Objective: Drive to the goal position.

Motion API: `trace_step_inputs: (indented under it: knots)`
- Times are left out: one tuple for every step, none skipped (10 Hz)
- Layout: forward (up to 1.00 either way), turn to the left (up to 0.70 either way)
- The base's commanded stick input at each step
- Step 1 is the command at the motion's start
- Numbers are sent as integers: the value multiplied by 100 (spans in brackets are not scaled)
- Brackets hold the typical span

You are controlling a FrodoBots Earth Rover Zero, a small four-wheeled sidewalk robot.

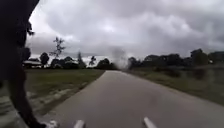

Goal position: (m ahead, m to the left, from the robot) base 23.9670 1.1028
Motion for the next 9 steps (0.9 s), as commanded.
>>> trace_step_inputs:
  knots:
    - [70,-18]
    - [70,-3]
    - [70,-1]
    - [70,0]
    - [70,0]
    - [70,0]
    - [70,0]
    - [70,-11]
    - [70,-21]
